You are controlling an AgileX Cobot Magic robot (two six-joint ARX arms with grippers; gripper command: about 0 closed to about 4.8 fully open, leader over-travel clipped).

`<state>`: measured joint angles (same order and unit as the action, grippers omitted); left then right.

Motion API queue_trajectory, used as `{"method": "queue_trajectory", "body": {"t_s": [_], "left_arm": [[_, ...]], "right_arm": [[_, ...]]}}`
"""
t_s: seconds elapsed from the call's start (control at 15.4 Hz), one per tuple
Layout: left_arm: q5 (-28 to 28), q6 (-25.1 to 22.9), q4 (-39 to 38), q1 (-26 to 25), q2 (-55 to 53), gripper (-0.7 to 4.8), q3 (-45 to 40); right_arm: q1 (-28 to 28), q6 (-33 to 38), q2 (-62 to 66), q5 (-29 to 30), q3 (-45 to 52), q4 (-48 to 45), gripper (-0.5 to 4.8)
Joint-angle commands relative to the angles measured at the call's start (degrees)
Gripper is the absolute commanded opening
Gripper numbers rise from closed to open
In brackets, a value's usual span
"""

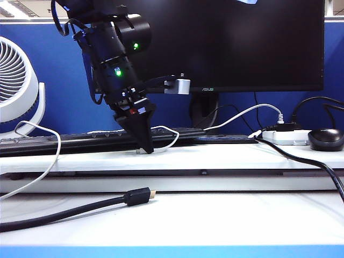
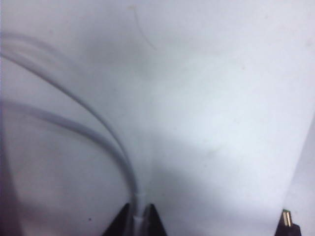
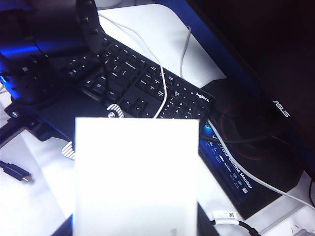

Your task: Pick up the Type-C charging cable and the charging base, insert one end of the Type-C charger into the corresponding slot on the base, and finally place the plugged-in charger back on the table.

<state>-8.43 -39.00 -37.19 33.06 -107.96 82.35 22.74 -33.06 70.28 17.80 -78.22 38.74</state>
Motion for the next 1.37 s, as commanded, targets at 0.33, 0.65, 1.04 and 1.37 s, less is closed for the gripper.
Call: {"method": "queue_trajectory", "body": {"t_s": [0.33,0.65,1.04,1.37], "left_arm": [[0.35,0.04,-2.49,-0.07,-0.15,-0.07,-0.17],[-16.00,13.88,4.61,-0.09,9.75,-0.07,-0.17],[-25.35,36.76,27.93,-0.09,17.33,-0.07,0.20],[-27.85,54.93,44.11,-0.09,17.33,-0.07,4.33]], "right_arm": [[0.02,0.02,-0.42,0.28,-0.31,-1.18,-0.05],[0.00,0.02,-2.54,-0.37,-0.31,-0.79,-0.05],[0.00,0.28,-6.97,-1.57,-0.31,-0.83,-0.05],[-0.02,3.50,-8.63,-1.14,-0.31,-1.42,-0.05]]}}
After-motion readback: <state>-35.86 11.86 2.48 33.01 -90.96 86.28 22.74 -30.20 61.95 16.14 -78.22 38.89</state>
